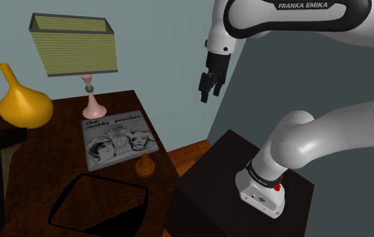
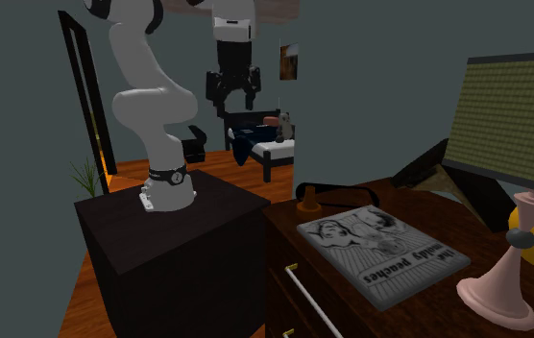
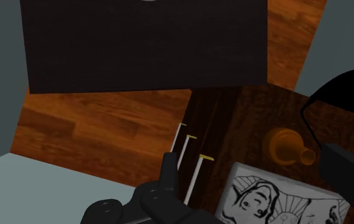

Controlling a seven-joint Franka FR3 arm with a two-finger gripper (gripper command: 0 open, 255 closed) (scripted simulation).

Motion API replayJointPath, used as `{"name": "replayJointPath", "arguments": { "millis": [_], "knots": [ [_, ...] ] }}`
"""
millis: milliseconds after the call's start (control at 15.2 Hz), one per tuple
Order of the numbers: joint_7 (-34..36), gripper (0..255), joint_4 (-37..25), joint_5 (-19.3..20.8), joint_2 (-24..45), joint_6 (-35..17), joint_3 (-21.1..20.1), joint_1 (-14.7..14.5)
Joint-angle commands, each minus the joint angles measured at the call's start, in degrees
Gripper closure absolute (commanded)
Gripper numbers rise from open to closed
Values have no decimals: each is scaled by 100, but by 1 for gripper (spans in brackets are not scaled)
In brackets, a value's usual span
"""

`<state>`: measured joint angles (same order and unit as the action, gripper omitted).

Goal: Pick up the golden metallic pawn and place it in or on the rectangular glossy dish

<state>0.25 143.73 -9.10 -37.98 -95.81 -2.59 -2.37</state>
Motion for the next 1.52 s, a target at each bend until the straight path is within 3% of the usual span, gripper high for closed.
{"name": "replayJointPath", "arguments": {
  "millis": [0,792,1452],
  "knots": [
    [149,0,143,-164,242,-412,-185,-102],
    [901,0,65,-772,2292,-2529,-1136,-596],
    [1720,0,-856,-523,4509,-3945,-1641,-958]
  ]
}}
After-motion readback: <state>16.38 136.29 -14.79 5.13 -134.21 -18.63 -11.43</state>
